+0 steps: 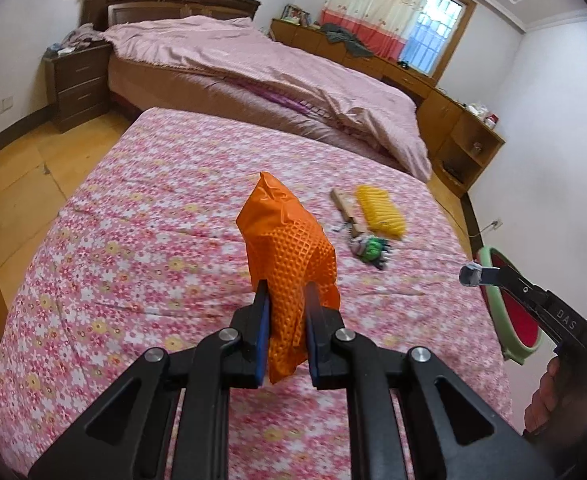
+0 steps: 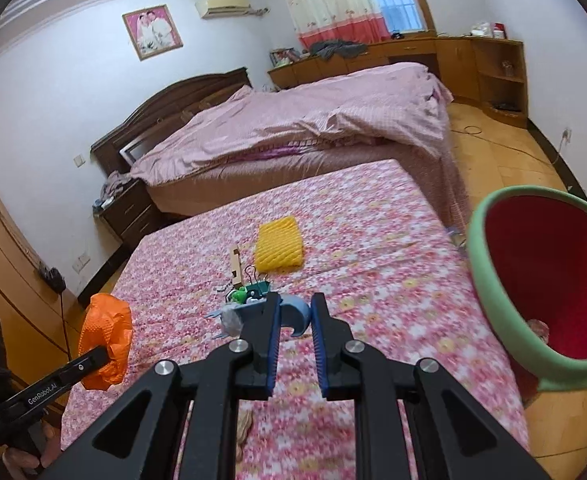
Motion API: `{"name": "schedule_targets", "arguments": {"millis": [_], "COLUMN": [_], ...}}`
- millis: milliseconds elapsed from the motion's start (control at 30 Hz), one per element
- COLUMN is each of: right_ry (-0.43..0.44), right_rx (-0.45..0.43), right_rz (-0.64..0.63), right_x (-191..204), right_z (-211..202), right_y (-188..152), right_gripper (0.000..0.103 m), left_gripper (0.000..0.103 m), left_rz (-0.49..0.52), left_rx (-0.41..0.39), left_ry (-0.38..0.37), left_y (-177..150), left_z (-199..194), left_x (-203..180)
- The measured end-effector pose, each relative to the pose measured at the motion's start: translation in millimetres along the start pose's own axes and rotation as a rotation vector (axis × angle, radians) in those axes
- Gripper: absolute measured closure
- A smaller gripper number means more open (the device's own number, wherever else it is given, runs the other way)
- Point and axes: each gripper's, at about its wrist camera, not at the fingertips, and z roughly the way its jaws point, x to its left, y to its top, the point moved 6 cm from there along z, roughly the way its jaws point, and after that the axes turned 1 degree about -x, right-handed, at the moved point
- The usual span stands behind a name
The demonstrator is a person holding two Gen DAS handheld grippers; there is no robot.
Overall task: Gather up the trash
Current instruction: 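Carry both items over the red bucket and open both tools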
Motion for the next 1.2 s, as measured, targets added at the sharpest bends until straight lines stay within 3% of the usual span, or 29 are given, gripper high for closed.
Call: {"name": "schedule_targets", "arguments": {"millis": [633,1200], "right_ry": [-0.117,-0.266], "right_rx": [-0.161,-0.194], "right_rz": [0.148,0.335], "right_x": [-82.6,-207.1], "right_z": [-93.5,-119.6], "right_y": [16.0,12.7], "right_gripper": [0.086,0.086], "left_gripper": [0.089,0.089], "left_rz": [0.168,0.373], "left_rx": [0.061,0.182], "left_ry": [-0.196,-0.318], "left_y": [2.5,-19.3], "left_z": [3.3,68.1], "left_x": [-125.7,-264.7]}}
